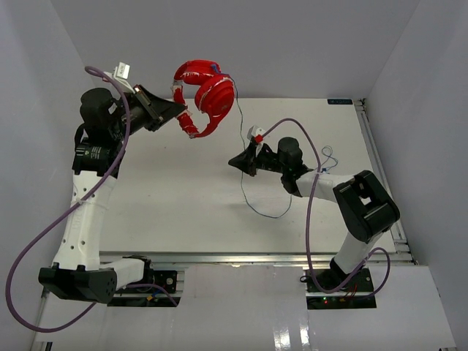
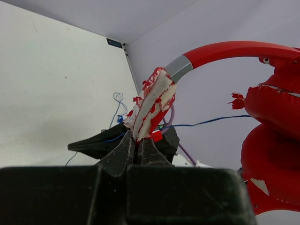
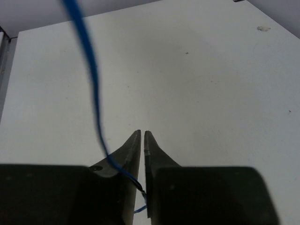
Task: Wrap the headphones
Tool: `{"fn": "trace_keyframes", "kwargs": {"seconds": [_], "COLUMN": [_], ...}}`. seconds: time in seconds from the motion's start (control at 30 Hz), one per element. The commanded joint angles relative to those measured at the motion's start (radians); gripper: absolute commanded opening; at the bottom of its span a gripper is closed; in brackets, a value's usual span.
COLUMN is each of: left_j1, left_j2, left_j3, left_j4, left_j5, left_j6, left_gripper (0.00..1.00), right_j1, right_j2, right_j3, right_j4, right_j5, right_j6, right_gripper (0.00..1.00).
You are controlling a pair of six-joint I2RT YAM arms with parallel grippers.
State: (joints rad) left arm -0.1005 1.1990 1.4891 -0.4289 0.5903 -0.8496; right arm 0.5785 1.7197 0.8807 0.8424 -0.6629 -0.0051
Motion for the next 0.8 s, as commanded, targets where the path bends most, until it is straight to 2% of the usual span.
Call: {"fn": "trace_keyframes", "kwargs": {"seconds": [0.0,0.1,0.17,0.3,0.37,0.43,0.47,0.5,0.63,0.77], "left_j1": [-0.001,0.002,0.002,0.002,-0.004,-0.044,-0.078,-0.125,-0.218,-0.281], "left_j2": [-0.029,-0.012,0.017,0.121,0.205,0.285,0.321,0.363,0.417,0.472], "left_j3": [-0.024,-0.03,-0.026,0.001,0.024,0.055,0.073,0.09,0.045,0.03], "left_j4": [0.114,0.121,0.134,0.134,0.126,0.095,0.066,0.035,0.023,0.008], "left_j5": [-0.005,-0.115,-0.228,-0.389,-0.436,-0.515,-0.566,-0.616,-0.707,-0.637], "left_j6": [-0.095,-0.105,-0.091,-0.011,0.035,0.175,0.258,0.305,0.399,0.467], "left_gripper": [0.0,0.0,0.0,0.0,0.0,0.0,0.0,0.0,0.0,0.0], "right_j1": [0.004,0.019,0.064,0.12,0.151,0.17,0.17,0.17,0.179,0.185], "right_j2": [-0.038,-0.137,-0.19,-0.258,-0.285,-0.341,-0.383,-0.445,-0.565,-0.581], "right_j3": [-0.039,-0.024,0.026,0.145,0.189,0.217,0.203,0.186,0.173,0.257], "right_j4": [0.147,-0.122,-0.495,-0.943,-1.118,-1.153,-1.128,-1.093,-1.029,-1.074], "right_j5": [-0.137,-0.13,-0.001,0.251,0.471,0.808,0.933,0.994,1.075,1.101], "right_j6": [0.117,-0.041,-0.25,-0.459,-0.59,-0.725,-0.78,-0.839,-1.032,-1.135], "right_gripper": [0.08,0.08,0.08,0.08,0.08,0.08,0.08,0.08,0.08,0.08]}}
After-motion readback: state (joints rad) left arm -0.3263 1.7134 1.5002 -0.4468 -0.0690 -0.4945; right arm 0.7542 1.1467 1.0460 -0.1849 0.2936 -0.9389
